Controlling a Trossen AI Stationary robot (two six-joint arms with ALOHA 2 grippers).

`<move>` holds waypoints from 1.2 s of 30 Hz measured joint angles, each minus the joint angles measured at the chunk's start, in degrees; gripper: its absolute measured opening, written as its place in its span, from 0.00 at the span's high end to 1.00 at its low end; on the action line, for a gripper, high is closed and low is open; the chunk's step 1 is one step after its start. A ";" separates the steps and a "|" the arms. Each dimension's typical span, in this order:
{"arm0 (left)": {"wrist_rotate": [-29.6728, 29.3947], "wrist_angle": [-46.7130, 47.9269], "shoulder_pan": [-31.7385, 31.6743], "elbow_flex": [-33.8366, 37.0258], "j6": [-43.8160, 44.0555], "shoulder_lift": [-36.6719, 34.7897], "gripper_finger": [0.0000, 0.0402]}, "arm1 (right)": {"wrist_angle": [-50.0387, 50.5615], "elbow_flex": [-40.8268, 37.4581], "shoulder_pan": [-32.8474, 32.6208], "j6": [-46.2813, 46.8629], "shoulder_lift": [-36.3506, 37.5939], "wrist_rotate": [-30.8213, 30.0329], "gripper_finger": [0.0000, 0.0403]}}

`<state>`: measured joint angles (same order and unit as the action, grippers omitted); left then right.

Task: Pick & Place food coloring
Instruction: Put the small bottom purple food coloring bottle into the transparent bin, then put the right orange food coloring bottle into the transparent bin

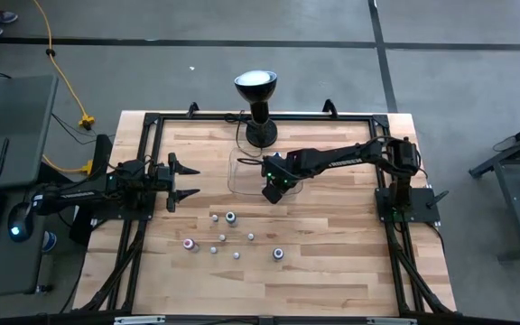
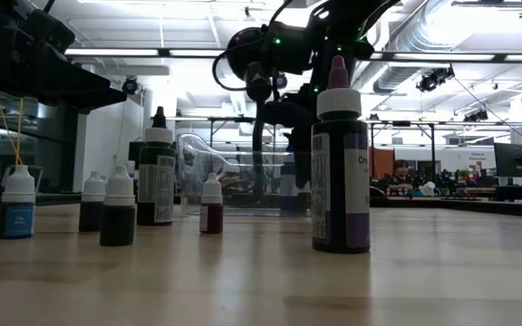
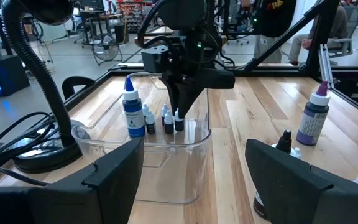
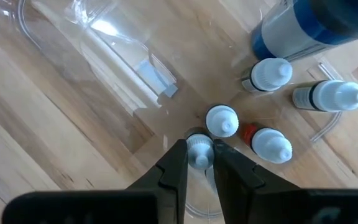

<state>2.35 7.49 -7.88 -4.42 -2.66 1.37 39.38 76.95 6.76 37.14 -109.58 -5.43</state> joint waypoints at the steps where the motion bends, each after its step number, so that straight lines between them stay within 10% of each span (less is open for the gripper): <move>1: 0.00 0.00 0.00 0.00 -0.01 -0.01 0.31 | -0.01 0.00 0.00 -0.06 0.00 0.00 0.85; 36: 0.00 0.00 0.00 0.02 -0.02 0.00 0.31 | 0.58 0.15 -0.04 -4.51 5.09 -0.46 0.67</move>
<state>2.35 7.49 -7.88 -4.40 -2.68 1.37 39.96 77.10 6.72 32.63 -104.49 -5.89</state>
